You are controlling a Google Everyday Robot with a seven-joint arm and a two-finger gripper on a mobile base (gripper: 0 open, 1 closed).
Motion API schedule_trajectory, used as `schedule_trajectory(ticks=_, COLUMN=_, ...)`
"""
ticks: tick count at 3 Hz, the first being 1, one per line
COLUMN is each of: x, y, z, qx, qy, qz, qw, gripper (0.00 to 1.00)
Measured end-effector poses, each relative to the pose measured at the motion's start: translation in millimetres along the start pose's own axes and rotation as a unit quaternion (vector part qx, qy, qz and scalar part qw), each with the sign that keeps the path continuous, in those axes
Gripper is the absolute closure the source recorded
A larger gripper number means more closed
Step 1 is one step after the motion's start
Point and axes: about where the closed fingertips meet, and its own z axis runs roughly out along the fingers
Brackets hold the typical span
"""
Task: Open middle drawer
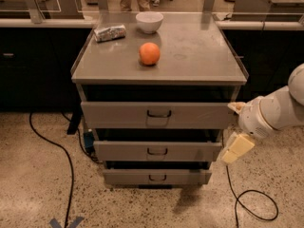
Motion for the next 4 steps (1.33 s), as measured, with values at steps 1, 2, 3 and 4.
schedule_trajectory(ticks=1, x=7, y=13, z=27, qx=-0.026, qy=-0.027, qz=0.015, qw=0.9992, gripper=0.0)
schedule_trajectory(ticks=2, x=7, y=13, z=27, qx=-0.026, qy=-0.027, qz=0.015, qw=0.9992, gripper=0.0)
schedule_trajectory(ticks=3, x=0, y=17, z=28, qx=-0.028, qy=-0.029, qz=-0.004, qw=0.9992, gripper=0.0)
schedule_trajectory(ticks=4, x=1, y=22, z=43, qx=-0.022, qy=-0.03, qz=-0.021, qw=0.9991, gripper=0.0)
